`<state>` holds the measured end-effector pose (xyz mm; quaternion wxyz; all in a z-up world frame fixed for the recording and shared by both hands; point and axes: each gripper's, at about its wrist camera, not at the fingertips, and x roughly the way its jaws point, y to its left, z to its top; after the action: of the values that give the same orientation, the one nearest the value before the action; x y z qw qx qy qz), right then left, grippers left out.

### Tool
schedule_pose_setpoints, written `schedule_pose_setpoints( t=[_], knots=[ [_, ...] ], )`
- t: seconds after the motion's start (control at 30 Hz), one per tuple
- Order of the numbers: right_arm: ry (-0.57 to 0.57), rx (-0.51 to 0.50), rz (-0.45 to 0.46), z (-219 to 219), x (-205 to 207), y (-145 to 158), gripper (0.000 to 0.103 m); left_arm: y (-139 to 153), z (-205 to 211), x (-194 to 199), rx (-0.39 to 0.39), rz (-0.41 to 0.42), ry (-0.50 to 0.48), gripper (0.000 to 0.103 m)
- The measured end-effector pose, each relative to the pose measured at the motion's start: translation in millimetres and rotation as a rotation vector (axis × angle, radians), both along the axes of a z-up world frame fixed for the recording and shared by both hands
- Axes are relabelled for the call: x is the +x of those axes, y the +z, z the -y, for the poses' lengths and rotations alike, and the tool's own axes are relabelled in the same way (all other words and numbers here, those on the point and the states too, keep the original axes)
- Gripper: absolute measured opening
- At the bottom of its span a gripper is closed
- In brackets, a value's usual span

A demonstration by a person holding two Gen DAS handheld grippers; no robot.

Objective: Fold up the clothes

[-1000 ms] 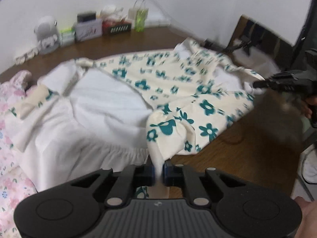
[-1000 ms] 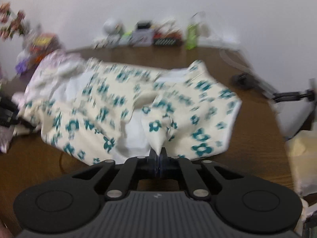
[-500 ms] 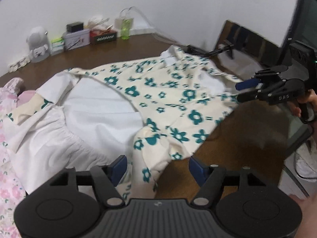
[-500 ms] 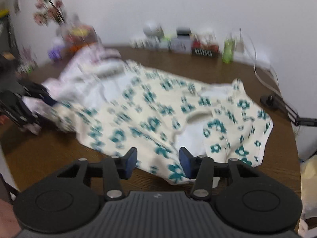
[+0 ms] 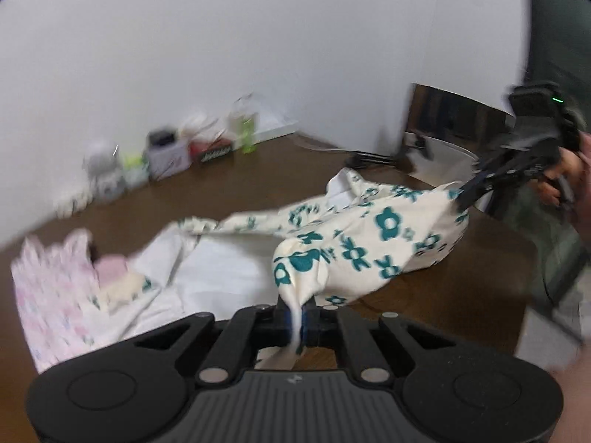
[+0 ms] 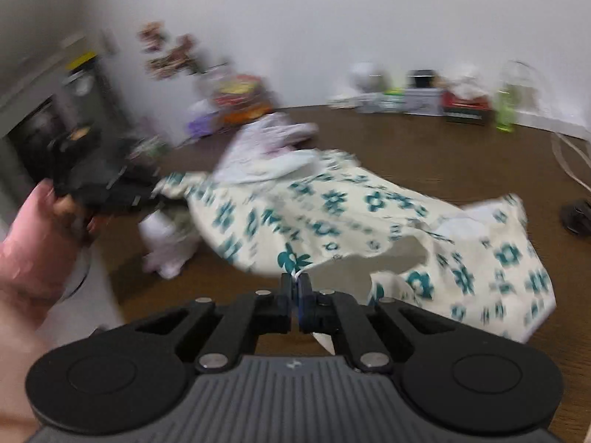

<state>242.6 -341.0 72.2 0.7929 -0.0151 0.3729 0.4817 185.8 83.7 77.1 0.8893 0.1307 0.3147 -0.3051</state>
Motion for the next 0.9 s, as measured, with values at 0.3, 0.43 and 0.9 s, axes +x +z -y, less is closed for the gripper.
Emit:
schedule_pose_setpoints(
  t=[0.3, 0.43, 0.9],
  knots=[
    [0.039, 0.006, -0.070, 8, -32, -53, 0.043, -69, 15, -25, 0.179, -0.204, -0.074, 0.054],
    [-0.189, 0.088, 0.000, 44, -14, -27, 0.049, -32, 1, -10, -0.032, -0.120, -0.018, 0.080],
    [-0.412, -0.025, -0.231, -3, 112, -52, 0.041, -66, 65, 176, -0.264, -0.437, 0.520, 0.066]
  ],
)
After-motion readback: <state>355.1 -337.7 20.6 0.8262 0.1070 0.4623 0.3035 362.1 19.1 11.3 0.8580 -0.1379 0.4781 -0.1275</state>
